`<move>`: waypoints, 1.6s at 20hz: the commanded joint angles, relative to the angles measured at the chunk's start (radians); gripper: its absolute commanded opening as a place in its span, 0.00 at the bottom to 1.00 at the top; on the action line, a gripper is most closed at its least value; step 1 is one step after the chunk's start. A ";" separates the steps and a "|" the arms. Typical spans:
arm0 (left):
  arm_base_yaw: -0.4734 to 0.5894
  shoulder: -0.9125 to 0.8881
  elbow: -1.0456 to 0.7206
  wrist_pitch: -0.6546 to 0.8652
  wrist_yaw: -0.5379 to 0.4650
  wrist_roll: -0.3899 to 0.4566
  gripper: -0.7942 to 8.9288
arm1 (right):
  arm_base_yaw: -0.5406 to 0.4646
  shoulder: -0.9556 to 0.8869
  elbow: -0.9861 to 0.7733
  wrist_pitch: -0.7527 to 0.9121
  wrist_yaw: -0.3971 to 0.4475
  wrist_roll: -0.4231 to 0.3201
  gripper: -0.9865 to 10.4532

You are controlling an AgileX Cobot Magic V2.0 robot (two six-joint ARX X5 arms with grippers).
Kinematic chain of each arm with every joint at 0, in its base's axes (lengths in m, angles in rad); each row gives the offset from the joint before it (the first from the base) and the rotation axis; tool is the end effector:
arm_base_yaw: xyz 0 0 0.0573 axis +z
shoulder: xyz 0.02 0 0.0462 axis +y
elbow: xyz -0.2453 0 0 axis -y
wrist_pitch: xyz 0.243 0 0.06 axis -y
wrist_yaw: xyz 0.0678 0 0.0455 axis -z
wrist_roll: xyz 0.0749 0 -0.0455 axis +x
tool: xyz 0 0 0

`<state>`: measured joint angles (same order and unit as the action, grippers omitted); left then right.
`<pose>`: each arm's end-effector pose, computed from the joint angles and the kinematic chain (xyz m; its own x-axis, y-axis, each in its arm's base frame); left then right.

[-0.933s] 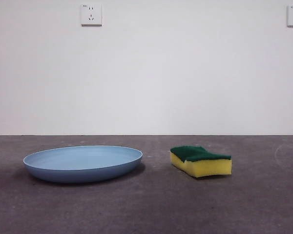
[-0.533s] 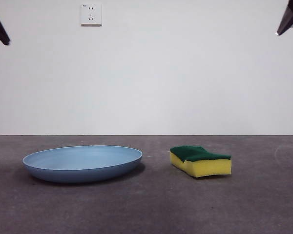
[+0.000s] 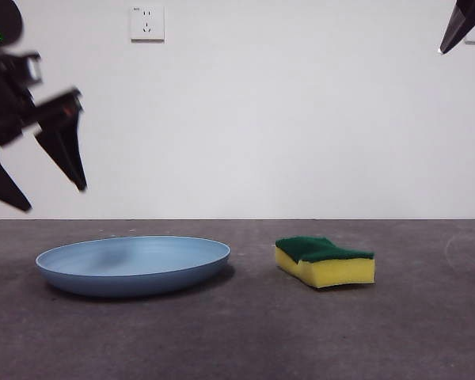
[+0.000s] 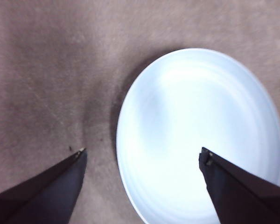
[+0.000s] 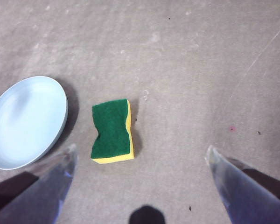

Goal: Pick up the plate,pick up the cloth,clean the plate with the cloth

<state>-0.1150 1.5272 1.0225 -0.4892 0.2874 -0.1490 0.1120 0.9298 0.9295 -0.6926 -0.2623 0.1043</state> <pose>0.3226 -0.0586 0.1666 0.4871 -0.3416 -0.8038 0.1371 0.9388 -0.3159 0.2206 0.0444 0.2705 0.7094 0.3407 -0.6169 -0.2384 0.9398 0.2448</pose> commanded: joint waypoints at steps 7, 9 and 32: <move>-0.037 0.198 0.007 0.071 -0.075 0.019 0.50 | 0.002 0.000 0.003 0.002 -0.003 -0.008 0.50; -0.037 0.211 0.007 0.084 -0.076 0.019 0.48 | 0.005 0.000 0.003 0.002 -0.003 -0.008 0.50; -0.056 -0.233 0.007 -0.077 -0.069 0.098 0.07 | 0.329 0.732 0.357 0.015 0.116 -0.148 0.49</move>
<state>-0.1669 1.2949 1.0393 -0.5671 0.2172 -0.0601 0.4385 1.6550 1.2850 -0.6769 -0.1524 -0.0273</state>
